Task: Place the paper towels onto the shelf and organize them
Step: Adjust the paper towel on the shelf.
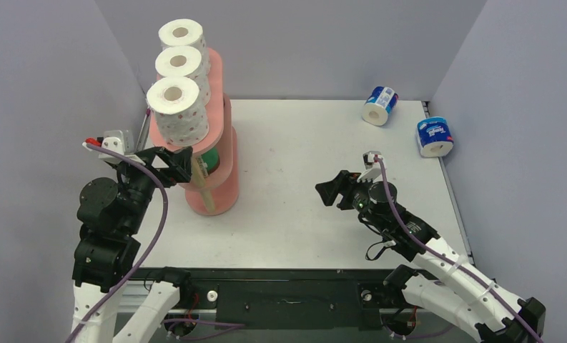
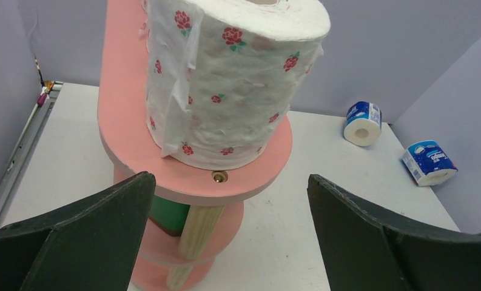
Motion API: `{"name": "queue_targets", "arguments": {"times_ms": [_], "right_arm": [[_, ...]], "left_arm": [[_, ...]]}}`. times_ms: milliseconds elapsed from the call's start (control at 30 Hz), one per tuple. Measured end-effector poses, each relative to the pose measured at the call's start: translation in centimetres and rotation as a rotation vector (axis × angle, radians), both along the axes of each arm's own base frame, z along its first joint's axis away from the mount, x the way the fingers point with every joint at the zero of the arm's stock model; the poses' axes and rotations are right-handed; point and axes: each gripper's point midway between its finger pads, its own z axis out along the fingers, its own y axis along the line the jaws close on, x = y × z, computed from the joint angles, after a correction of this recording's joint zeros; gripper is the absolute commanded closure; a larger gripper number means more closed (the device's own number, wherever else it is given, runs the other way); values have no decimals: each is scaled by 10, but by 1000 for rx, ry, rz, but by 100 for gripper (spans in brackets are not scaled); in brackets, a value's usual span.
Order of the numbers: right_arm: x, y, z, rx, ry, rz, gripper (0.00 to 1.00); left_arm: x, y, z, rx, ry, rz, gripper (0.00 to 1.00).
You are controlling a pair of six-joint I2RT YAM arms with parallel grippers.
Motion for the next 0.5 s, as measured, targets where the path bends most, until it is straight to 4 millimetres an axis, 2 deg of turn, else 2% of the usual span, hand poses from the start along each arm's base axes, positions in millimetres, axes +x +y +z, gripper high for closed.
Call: {"name": "queue_targets", "arguments": {"times_ms": [167, 500], "right_arm": [[1, 0, -4, -10, 7, 1, 34], [3, 2, -10, -31, 15, 4, 34]], "left_arm": [[15, -2, -10, 18, 8, 3, 4], [37, -10, -11, 72, -13, -11, 4]]}}
